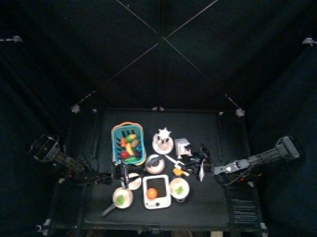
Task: Place pairing knife into holder
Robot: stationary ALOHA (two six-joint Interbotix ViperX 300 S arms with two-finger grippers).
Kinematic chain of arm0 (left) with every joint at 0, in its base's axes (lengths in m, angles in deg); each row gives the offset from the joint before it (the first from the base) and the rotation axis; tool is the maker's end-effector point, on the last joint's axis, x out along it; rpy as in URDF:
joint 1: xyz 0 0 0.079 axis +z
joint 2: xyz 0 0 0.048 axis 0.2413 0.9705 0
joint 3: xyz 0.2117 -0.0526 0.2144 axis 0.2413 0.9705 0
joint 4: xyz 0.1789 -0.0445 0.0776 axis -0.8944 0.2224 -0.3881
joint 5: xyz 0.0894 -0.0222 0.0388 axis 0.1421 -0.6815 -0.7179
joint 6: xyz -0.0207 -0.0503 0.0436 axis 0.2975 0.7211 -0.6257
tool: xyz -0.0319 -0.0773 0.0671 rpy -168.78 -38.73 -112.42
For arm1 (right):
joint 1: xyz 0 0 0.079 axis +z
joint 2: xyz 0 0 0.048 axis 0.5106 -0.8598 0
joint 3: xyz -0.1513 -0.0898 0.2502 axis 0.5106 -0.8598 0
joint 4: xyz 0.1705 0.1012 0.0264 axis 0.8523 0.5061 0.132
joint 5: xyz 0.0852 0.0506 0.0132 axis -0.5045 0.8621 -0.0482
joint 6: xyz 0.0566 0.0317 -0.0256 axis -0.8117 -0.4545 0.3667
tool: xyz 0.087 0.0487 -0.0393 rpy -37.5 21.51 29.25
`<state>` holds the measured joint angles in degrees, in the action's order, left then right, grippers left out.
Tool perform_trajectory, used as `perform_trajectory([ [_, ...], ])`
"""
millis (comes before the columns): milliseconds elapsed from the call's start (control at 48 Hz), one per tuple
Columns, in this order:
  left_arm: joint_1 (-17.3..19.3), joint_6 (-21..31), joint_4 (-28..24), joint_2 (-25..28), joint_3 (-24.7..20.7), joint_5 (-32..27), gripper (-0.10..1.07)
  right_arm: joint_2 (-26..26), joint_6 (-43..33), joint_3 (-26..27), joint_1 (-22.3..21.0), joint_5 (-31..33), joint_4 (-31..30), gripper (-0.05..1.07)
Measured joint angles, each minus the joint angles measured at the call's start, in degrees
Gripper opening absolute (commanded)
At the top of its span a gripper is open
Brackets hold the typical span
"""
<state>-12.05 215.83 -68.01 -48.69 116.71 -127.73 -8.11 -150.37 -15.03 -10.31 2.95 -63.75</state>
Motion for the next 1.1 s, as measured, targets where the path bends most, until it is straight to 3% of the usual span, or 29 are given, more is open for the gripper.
perform_trajectory([
  [208, 0.09, 0.00, 0.18, -0.09, 0.09, 0.26, 0.84, -1.23, 23.82, 7.65, 2.29, 14.33, 21.62, 0.42],
  [271, 0.09, 0.00, 0.18, -0.09, 0.18, 0.35, 0.84, -2.11, 27.16, 9.84, 2.37, 18.19, 25.66, 0.42],
  [1104, 0.09, 0.00, 0.88, -0.70, 0.70, 0.53, 0.84, -3.08, 25.31, 13.45, 2.37, 32.87, 42.98, 0.42],
])
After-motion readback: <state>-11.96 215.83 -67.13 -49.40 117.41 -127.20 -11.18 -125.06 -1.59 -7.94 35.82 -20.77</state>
